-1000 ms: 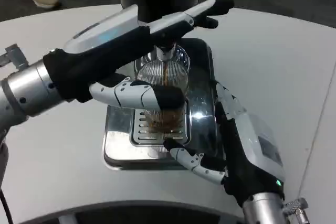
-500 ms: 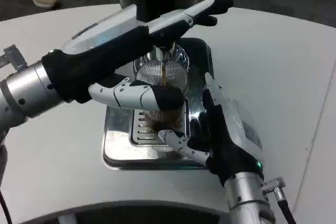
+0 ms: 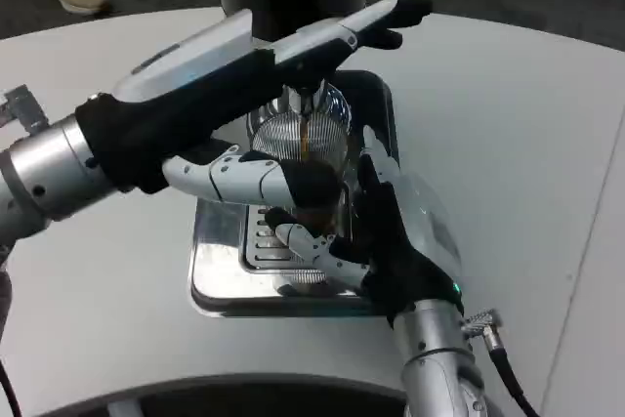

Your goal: Grasp the cup under the faucet to collect the drink, then remove the cup.

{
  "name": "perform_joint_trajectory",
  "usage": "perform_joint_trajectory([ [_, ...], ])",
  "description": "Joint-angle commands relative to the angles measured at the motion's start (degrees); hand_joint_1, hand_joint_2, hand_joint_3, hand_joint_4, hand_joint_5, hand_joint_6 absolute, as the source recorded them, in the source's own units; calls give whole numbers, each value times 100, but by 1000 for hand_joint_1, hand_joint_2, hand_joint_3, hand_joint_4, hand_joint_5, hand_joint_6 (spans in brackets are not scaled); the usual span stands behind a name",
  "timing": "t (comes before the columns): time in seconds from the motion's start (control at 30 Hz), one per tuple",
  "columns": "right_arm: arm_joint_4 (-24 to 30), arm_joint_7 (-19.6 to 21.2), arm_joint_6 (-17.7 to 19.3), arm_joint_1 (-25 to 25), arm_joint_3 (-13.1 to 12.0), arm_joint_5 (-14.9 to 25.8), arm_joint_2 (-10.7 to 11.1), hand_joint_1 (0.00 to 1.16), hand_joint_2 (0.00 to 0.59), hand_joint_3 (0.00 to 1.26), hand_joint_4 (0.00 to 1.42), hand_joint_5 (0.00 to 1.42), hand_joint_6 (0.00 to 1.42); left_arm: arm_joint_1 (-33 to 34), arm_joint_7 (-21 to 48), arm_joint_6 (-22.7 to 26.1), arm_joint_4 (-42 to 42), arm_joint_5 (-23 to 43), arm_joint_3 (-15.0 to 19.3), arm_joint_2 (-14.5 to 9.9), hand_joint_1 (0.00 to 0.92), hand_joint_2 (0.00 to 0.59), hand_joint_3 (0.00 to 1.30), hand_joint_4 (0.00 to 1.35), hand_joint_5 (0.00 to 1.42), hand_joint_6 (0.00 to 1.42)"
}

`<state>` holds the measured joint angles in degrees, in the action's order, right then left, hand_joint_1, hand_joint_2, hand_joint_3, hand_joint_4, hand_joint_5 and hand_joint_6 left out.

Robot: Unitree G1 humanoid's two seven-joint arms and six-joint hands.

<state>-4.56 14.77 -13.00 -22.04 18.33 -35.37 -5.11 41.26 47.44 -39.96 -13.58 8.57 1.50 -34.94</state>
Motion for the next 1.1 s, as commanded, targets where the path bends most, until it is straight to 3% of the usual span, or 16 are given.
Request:
perform_joint_trajectory([
  [0.03,-166,63,80,-97,8,112,-71,564,197,0,0,0,36,-100,19,3,31,-20,-45,-83,0,124,13,0,79,22],
  [0.47,-874,301,290,-548,-88,358,-171,558,196,0,0,0,34,-151,9,-29,4,-33,-9,-169,0,125,15,0,79,22],
  [1.1,-1474,573,532,-844,-126,579,-260,574,196,0,0,0,59,-80,-44,-127,-106,-136,-29,-195,0,129,15,0,79,22],
])
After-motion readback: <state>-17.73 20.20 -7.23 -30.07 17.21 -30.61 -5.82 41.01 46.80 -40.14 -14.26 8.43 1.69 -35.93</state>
